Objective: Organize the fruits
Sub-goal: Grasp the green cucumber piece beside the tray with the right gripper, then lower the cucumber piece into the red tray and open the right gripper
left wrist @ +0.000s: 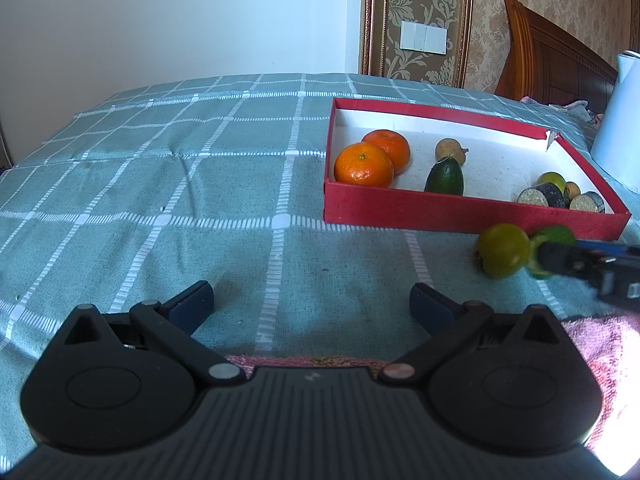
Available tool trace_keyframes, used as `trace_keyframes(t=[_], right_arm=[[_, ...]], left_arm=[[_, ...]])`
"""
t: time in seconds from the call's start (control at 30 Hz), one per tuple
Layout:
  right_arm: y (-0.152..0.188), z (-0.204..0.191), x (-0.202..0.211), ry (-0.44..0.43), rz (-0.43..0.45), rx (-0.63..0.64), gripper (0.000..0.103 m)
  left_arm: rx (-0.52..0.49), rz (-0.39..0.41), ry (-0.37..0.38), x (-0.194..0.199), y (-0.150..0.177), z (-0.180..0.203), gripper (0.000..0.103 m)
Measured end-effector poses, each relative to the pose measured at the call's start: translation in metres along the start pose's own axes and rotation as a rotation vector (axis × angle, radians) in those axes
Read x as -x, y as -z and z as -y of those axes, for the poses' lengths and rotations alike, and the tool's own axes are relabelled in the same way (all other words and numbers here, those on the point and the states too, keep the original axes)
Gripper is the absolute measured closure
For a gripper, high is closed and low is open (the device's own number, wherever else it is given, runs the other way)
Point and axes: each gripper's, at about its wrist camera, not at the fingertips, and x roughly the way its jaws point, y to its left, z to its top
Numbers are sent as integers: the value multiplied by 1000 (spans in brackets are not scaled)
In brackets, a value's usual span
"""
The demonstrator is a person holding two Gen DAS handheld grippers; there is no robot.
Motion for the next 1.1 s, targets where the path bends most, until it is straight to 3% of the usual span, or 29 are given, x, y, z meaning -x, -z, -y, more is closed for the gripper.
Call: trace_keyframes(t=[0.2, 0.37, 0.67, 0.93, 1.1], right_arm=[[-14, 23, 35, 54, 96, 34, 72], [-32, 53, 34, 158, 139, 47, 72], [-70, 91, -19, 222, 97, 21, 72], [-92, 110, -80, 241, -7, -6, 72], [-100, 107, -88, 250, -8, 33, 72]], left_arm=[[0, 0, 0, 0, 0, 0, 0], [0, 0, 0, 0, 0, 0, 0], [0, 0, 0, 0, 0, 0, 0], [0, 0, 0, 0, 0, 0, 0], [0, 0, 0, 0, 0, 0, 0]])
